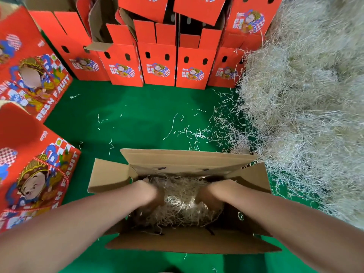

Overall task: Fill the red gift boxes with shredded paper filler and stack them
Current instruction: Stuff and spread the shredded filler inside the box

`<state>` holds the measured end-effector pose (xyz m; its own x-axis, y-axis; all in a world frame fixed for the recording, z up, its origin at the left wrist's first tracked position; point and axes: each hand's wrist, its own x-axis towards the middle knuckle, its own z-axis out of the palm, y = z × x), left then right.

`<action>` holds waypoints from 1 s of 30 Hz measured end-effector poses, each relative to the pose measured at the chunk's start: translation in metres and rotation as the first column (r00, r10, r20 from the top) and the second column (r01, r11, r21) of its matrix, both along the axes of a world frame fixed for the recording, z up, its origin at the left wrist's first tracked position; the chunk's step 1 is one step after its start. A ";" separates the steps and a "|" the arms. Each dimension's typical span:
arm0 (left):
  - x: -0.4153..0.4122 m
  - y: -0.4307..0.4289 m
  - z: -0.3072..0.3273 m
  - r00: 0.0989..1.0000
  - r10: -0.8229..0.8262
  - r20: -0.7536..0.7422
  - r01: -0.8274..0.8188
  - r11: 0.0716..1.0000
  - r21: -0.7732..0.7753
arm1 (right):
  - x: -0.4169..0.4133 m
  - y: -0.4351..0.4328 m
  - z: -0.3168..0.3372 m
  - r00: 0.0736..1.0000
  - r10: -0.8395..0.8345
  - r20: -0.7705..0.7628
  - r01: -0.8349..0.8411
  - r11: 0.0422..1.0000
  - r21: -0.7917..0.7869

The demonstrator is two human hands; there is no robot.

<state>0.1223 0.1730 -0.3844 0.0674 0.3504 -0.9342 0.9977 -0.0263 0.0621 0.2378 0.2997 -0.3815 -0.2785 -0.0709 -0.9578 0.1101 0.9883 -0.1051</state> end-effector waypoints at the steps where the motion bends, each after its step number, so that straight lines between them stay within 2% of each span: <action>1: -0.001 0.000 0.008 1.000 0.027 0.000 -0.027 0.989 0.147 | 0.000 0.000 0.001 0.997 -0.050 -0.060 0.052 0.998 0.030; 2: -0.002 0.000 0.014 0.999 0.022 0.026 -0.028 0.966 0.259 | -0.001 0.000 0.003 0.989 -0.061 -0.132 0.070 0.995 0.064; 3: -0.002 -0.001 0.019 0.996 -0.014 0.089 -0.013 0.952 0.304 | -0.003 0.000 0.004 0.980 -0.072 -0.187 0.090 0.992 0.089; 5: 0.003 -0.005 0.027 0.970 -0.034 0.240 -0.015 0.979 0.202 | -0.005 -0.003 0.001 0.981 -0.055 -0.185 0.073 0.993 0.095; 7: 0.016 -0.007 0.028 0.960 -0.028 0.279 0.016 0.999 0.045 | -0.007 -0.004 -0.003 0.993 -0.011 -0.118 0.018 0.998 0.059; 8: 0.019 -0.007 0.027 0.958 -0.012 0.288 0.008 1.000 0.016 | -0.008 -0.004 -0.006 0.995 0.003 -0.099 0.002 0.999 0.050; 10: 0.015 -0.008 0.028 0.921 0.171 0.350 -0.180 0.984 -0.005 | -0.009 -0.002 -0.009 0.996 0.059 -0.070 -0.055 0.997 0.060; 12: 0.002 -0.004 0.036 0.899 0.249 0.360 -0.317 0.937 0.143 | -0.010 -0.001 -0.014 0.995 0.085 -0.048 -0.081 0.993 0.082; 14: -0.009 0.004 0.038 0.901 0.310 0.303 -0.408 0.841 0.355 | -0.011 -0.002 -0.014 0.999 0.049 -0.023 -0.048 0.998 0.049; 15: -0.012 0.007 0.036 0.893 0.353 0.278 -0.443 0.799 0.407 | -0.012 -0.003 -0.012 0.999 0.042 -0.018 -0.042 0.999 0.010; 17: -0.009 0.012 0.028 0.919 0.335 0.207 -0.392 0.832 0.392 | -0.011 -0.006 -0.012 0.998 0.066 0.001 -0.066 0.996 -0.065; 19: 0.006 0.014 0.012 0.950 0.273 0.149 -0.300 0.929 0.215 | -0.005 -0.012 -0.012 0.995 0.075 0.059 -0.066 0.986 -0.153; 21: 0.021 0.015 -0.004 0.969 0.234 0.085 -0.240 0.968 0.078 | 0.000 -0.018 -0.012 0.991 -0.010 0.134 0.045 0.965 -0.257; 22: 0.025 0.016 -0.010 0.979 0.182 0.096 -0.190 0.978 0.089 | 0.000 -0.019 -0.011 0.989 -0.082 0.126 0.115 0.953 -0.279; 24: 0.028 0.019 -0.016 0.980 0.116 0.164 -0.151 0.963 0.221 | -0.003 -0.018 -0.007 0.985 -0.171 -0.025 0.159 0.955 -0.250; 26: 0.028 0.017 -0.024 0.968 0.131 0.214 -0.182 0.953 0.244 | -0.005 -0.016 -0.006 0.955 -0.110 -0.275 0.087 0.992 -0.095; 27: 0.027 0.016 -0.028 0.963 0.136 0.231 -0.186 0.960 0.210 | -0.004 -0.016 -0.007 0.938 -0.068 -0.340 0.057 0.997 -0.043; 28: 0.026 0.015 -0.032 0.954 0.150 0.261 -0.195 0.968 0.157 | -0.001 -0.017 -0.008 0.939 -0.053 -0.340 0.045 0.998 -0.034; 30: 0.025 0.013 -0.038 0.960 0.137 0.244 -0.153 0.987 0.045 | 0.007 -0.023 -0.015 0.976 0.000 -0.218 -0.018 0.997 -0.081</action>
